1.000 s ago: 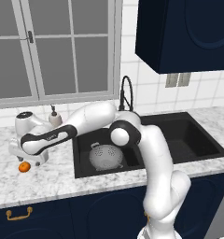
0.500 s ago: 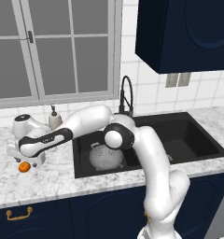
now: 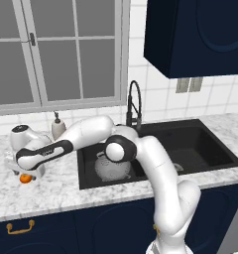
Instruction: Put the colander in the sink, put the tangerine in the colander, and turn on the sink faucet and pour water over the colander.
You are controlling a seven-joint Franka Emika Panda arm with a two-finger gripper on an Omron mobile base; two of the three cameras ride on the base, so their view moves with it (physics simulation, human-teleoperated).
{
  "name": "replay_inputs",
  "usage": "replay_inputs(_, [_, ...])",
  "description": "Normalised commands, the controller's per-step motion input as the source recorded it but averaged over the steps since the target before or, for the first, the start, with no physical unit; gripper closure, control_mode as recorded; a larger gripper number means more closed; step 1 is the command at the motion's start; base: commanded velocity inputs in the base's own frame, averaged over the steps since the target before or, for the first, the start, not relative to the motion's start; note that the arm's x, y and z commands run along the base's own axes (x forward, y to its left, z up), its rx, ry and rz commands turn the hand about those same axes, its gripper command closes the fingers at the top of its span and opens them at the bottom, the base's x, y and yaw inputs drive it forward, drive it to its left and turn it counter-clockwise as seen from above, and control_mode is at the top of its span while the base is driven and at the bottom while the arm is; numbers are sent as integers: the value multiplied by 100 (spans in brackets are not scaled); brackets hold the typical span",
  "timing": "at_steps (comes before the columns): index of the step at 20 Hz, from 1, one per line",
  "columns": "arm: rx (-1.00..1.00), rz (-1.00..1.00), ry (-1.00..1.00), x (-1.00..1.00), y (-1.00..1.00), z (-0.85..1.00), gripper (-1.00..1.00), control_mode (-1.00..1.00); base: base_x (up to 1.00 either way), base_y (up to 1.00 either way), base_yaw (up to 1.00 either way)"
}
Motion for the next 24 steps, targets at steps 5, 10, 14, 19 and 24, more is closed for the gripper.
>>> replay_inputs(5, [0,0,0,0,4,-21,-100,-100,0,0,0])
replay_inputs(10, [0,0,0,0,0,-27,100,-100,0,0,0])
replay_inputs(14, [0,0,0,-2,-2,-14,100,-100,0,0,0])
replay_inputs(19, [1,1,-1,-40,-41,4,100,-100,0,0,0])
replay_inputs(24, [5,4,-10,-53,-61,32,100,-100,0,0,0])
